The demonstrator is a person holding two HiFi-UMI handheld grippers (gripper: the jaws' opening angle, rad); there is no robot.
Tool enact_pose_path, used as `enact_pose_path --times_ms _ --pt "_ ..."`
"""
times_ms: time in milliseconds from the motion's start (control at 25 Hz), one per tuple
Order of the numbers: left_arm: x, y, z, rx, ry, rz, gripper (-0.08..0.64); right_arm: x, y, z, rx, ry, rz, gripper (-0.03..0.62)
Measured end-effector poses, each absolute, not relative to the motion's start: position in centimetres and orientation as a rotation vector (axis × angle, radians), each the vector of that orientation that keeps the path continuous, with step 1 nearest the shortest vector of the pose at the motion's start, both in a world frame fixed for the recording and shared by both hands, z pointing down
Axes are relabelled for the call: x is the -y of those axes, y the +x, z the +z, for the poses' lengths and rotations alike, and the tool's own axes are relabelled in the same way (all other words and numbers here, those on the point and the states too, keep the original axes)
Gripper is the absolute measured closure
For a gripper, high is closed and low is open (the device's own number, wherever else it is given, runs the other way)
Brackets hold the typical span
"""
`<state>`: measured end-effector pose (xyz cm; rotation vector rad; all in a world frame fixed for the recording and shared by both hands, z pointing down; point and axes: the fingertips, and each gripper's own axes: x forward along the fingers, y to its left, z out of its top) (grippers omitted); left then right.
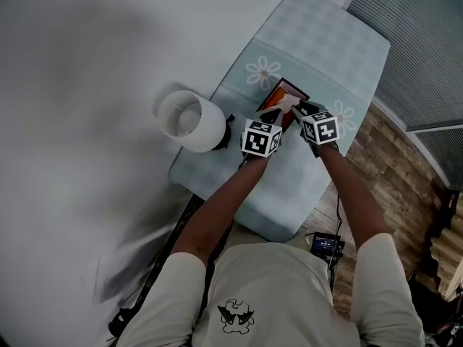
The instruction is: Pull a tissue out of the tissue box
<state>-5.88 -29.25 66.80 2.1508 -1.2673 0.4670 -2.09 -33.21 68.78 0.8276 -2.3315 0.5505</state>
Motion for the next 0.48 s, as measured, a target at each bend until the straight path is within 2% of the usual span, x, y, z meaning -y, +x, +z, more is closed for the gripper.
enact_pose_path --times_ms 320,360,400,480 --pt "29.70 -5.83 66.96 1.267 2.131 0.469 0.555 33.79 -2.52 69.83 2.307 0.815 0.550 0.458" --pt "29.74 -5.83 66.93 1.267 2.130 0.468 0.555 33.82 -2.44 69.89 2.299 0.821 0.530 0.541" --pt "29.77 -5.82 66.87 1.267 2.130 0.465 0.555 33.78 -2.35 69.88 2.292 0.827 0.509 0.575" --pt "29.82 -5.92 66.70 1.269 2.133 0.462 0.555 33.57 -2.38 69.71 2.290 0.827 0.483 0.578"
